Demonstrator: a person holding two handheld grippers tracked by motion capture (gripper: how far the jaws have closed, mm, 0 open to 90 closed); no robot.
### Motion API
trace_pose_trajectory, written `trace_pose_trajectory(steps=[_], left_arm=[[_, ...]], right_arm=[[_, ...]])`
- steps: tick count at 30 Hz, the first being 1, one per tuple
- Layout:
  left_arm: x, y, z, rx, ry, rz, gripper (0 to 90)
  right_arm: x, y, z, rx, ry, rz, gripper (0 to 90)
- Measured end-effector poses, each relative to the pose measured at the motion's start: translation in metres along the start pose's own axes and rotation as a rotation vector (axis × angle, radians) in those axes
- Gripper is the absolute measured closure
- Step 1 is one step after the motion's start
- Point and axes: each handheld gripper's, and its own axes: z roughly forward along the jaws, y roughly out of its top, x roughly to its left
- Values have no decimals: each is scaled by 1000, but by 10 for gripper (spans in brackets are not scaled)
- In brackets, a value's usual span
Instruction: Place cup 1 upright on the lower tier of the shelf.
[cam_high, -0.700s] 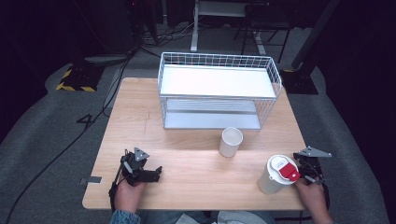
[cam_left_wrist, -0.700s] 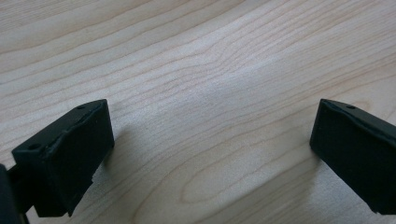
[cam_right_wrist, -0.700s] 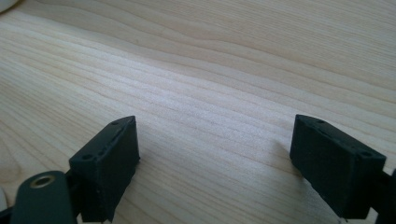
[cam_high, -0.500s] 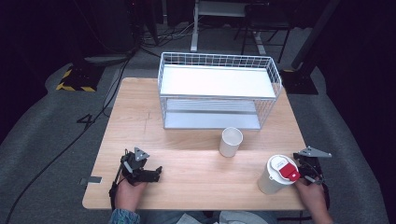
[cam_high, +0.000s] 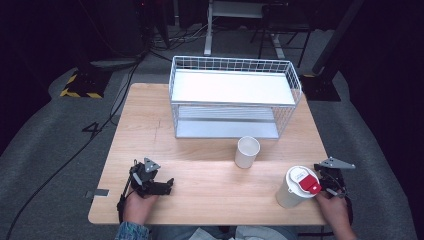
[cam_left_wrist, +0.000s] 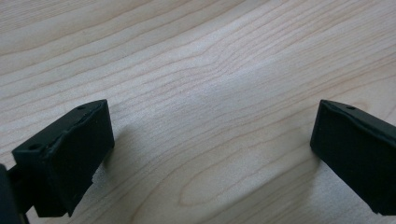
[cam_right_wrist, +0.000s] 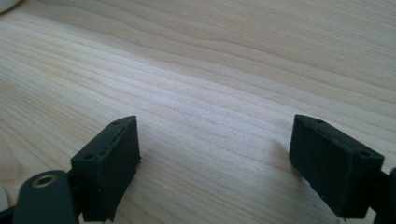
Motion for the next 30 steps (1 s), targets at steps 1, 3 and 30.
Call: trace_pose_trajectory(steps=[1, 3, 30], left_arm=[[0, 1, 0, -1, -7, -2, 0], [-1, 3, -1, -5, -26, -3, 0], [-46, 40, -31, -122, -142, 56, 2]], right_arm=[[0, 0, 0, 0, 0, 0, 167], [0, 0, 0, 0, 0, 0, 167], [0, 0, 0, 0, 0, 0, 167]])
